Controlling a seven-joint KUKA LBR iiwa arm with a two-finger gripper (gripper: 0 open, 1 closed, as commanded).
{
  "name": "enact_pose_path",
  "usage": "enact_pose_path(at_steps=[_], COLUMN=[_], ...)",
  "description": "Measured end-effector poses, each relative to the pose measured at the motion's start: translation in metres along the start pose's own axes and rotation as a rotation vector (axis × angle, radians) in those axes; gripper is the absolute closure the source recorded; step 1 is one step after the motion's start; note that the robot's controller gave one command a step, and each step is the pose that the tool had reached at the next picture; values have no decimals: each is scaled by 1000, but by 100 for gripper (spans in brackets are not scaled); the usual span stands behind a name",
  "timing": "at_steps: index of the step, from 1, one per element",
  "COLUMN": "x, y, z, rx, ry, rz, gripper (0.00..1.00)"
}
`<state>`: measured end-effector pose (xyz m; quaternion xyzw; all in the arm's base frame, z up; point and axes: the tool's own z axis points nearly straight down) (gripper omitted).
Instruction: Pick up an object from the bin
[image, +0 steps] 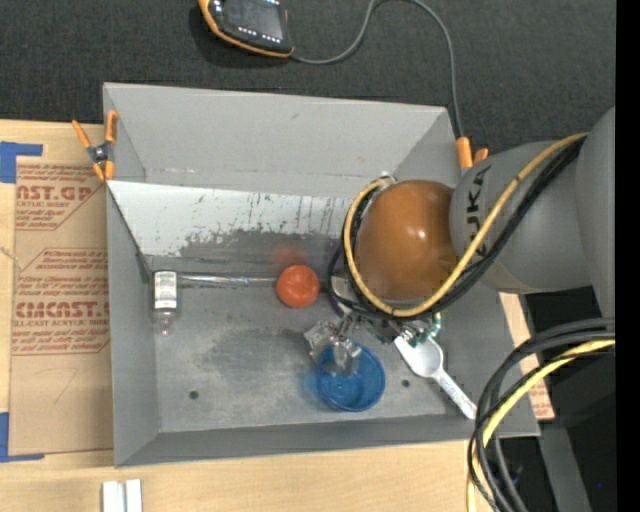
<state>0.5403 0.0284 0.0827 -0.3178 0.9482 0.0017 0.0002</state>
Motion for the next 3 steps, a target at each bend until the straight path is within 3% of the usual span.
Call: enact_pose_path(at_steps=[1, 2, 3], x=[0, 2, 6], y=[0, -1, 1], z=[0, -64, -156], rx=[0, -3, -2], ry=[0, 3, 1], rz=[0, 13, 32], gripper=[100, 100, 100])
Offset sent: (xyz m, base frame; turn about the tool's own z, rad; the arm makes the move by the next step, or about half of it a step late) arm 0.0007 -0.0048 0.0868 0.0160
